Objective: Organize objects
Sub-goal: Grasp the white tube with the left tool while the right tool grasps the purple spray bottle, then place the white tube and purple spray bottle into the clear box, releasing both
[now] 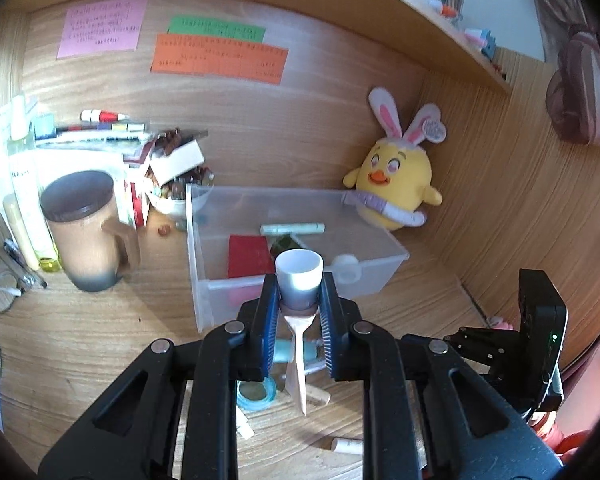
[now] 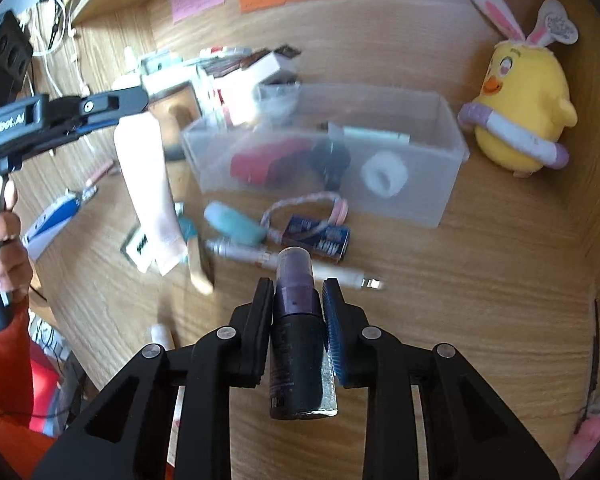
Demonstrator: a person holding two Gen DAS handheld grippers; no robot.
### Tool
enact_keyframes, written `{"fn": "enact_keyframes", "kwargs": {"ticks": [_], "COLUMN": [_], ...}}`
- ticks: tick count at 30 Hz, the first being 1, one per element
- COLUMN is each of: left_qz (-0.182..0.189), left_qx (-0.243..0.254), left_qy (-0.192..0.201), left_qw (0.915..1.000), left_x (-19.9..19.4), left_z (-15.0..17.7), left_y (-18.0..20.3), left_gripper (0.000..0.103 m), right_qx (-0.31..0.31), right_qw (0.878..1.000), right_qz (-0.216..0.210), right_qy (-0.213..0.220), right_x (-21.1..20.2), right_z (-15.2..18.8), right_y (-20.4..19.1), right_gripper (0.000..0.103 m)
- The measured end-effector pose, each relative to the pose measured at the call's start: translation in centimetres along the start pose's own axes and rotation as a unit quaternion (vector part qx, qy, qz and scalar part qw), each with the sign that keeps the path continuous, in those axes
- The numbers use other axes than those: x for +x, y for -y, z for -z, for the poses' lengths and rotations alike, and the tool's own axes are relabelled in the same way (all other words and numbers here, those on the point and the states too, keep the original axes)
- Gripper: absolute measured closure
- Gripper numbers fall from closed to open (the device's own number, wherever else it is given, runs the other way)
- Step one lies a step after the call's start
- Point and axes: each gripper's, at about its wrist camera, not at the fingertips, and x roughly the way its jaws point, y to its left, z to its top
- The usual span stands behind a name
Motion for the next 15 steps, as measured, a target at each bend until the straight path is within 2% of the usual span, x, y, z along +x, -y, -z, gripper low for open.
{"fn": "enact_keyframes", "kwargs": {"ticks": [6,15], "left_qz": [-0.006,-0.012], "left_qx": [0.007,0.0], "left_qy": [0.032,0.046], "left_qw": [0.9994,0.9989], "left_x": [-0.7,0.5], "left_z": [-1.7,-4.1], "left_y": [0.4,0.0], "left_gripper": [0.084,0.084], "right_qx": [0.004,0.011], "right_qw": [0.999,0.995], "right_qz": [0.008,0.015], "right_qy": [0.044,0.094], "right_x": [-1.2,-2.2], "right_z": [-2.6,-7.2], "right_y": [0.8,2.3], "right_gripper": [0.08,0.08]}}
